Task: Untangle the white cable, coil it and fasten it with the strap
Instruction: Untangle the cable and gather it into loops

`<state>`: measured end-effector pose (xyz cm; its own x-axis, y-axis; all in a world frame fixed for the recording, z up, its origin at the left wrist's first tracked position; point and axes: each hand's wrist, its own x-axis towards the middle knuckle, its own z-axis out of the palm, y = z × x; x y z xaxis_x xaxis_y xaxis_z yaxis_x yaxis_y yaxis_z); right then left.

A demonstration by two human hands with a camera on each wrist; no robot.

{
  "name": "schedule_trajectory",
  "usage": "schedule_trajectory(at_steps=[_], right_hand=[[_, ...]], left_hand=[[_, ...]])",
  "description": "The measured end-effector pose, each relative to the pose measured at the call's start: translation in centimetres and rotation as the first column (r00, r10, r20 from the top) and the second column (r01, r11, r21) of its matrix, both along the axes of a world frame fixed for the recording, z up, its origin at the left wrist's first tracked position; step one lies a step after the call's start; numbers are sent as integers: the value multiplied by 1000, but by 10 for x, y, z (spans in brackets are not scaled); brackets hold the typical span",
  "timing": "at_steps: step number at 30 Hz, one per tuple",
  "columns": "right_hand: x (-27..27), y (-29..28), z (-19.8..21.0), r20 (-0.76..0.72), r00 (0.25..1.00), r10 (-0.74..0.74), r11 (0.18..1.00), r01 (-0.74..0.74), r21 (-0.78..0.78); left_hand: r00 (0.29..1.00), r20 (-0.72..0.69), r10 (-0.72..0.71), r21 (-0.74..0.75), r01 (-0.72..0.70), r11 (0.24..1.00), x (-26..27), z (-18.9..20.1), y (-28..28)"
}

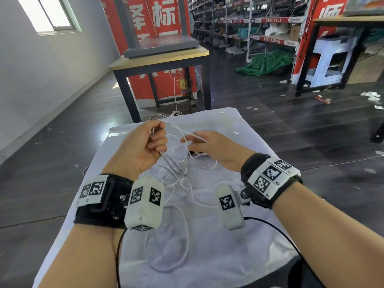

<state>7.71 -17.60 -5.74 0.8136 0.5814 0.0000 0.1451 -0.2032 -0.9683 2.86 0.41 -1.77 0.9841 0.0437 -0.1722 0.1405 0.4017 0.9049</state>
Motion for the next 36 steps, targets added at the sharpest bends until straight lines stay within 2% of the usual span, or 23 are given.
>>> schedule_trajectory(at_steps=[3,7,13,17,21,25,31,34,36], right_hand=[[1,3,7,38,998,-58,998,57,38],[-2,7,15,101,995,-11,1000,13,-19],[-6,12,14,-16,992,127,989,-127,-68],[-9,14,12,-36,985,169,980,-172,-98],[-12,19,14,12,981,193,957,-186,-224],[-13,26,16,81,991,107,973,-88,-213],[-14,27,18,81,974,211,952,-185,-245],[-15,27,20,2,976,216,959,-212,-189],[-16,27,20,-32,969,245,953,-247,-177]], left_hand=[[1000,9,20,-25,-20,1000,0,0,1],[999,16,29,-8,-29,1000,0,0,0],[998,51,39,10,-39,999,-2,2,-4],[997,55,56,-15,-56,998,-1,1,-6],[994,39,100,-75,-96,992,1,-1,-8],[994,47,96,-189,-85,978,3,0,-9],[991,36,131,-266,-117,957,1,3,-1],[986,38,162,-212,-150,966,-1,6,2],[988,37,150,-58,-148,987,-4,8,4]])
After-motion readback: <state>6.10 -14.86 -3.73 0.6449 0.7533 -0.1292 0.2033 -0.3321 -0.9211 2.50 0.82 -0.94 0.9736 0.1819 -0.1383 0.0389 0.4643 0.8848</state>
